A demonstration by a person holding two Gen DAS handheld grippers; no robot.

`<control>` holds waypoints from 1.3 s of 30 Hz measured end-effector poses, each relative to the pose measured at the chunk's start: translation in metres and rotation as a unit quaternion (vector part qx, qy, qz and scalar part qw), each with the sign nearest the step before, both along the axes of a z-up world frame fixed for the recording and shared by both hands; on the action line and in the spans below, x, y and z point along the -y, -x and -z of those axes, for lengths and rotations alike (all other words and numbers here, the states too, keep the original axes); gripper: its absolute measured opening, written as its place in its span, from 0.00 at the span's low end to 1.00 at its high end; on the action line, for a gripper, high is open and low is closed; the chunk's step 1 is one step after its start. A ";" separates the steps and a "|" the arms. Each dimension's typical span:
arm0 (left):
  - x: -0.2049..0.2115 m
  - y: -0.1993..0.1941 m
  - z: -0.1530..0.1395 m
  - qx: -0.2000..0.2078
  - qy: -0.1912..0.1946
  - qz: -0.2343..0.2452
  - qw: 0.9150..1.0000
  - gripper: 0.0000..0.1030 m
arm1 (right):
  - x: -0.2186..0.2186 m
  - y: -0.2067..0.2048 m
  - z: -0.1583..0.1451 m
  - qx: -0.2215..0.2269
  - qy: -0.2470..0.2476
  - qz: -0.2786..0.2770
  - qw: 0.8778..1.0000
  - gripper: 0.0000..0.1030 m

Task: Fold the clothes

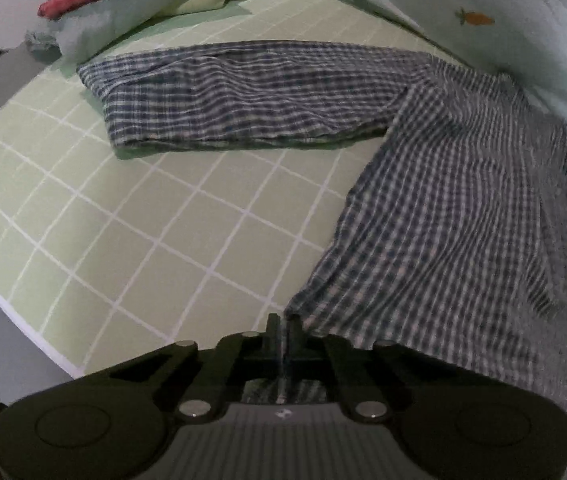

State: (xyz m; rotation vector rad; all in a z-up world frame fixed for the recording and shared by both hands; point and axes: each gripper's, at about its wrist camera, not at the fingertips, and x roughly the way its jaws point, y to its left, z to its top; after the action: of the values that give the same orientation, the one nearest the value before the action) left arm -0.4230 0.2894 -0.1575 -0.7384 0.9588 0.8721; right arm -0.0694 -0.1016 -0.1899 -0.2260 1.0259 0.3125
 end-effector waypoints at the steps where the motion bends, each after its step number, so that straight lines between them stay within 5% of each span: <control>1: 0.001 -0.002 -0.001 -0.008 -0.004 0.005 1.000 0.15 | -0.001 -0.001 0.001 0.001 0.007 0.004 1.000 0.48; 3: 0.002 -0.004 -0.003 -0.013 -0.010 0.009 1.000 0.33 | 0.000 -0.003 0.000 0.000 0.004 0.008 1.000 0.57; 5: -0.002 0.001 -0.008 -0.005 -0.020 0.003 1.000 0.51 | 0.000 -0.003 -0.002 0.010 0.002 0.015 1.000 0.88; 7: -0.008 0.006 -0.014 0.004 -0.031 -0.009 0.999 0.64 | -0.001 0.000 -0.006 0.030 0.000 0.024 0.999 0.96; 11: -0.025 0.014 -0.023 0.013 -0.054 -0.038 0.998 0.74 | -0.012 0.001 -0.012 0.042 -0.023 0.016 0.999 0.99; 24: -0.116 0.051 -0.013 0.019 -0.061 -0.177 0.982 0.75 | -0.088 0.010 -0.009 0.029 -0.018 -0.058 0.998 0.99; 33: -0.165 0.043 -0.001 0.008 -0.055 -0.190 0.980 0.74 | -0.129 -0.014 -0.001 0.006 -0.019 -0.039 0.999 0.99; 35: -0.171 0.038 0.000 0.012 -0.053 -0.189 0.981 0.66 | -0.137 -0.021 0.003 -0.005 -0.009 -0.033 0.999 0.99; 37: -0.178 0.032 0.001 0.002 -0.056 -0.192 0.980 0.33 | -0.144 -0.026 0.011 -0.022 -0.008 -0.028 0.999 0.99; 39: -0.180 0.024 -0.003 -0.013 -0.073 -0.192 0.979 0.26 | -0.150 -0.026 0.015 -0.027 -0.010 -0.032 0.999 1.00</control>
State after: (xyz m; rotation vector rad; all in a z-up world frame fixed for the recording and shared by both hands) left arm -0.4465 0.4696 -0.1548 -0.8004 0.7755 1.2778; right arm -0.0431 0.0482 -0.2048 -0.2345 1.0700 0.3880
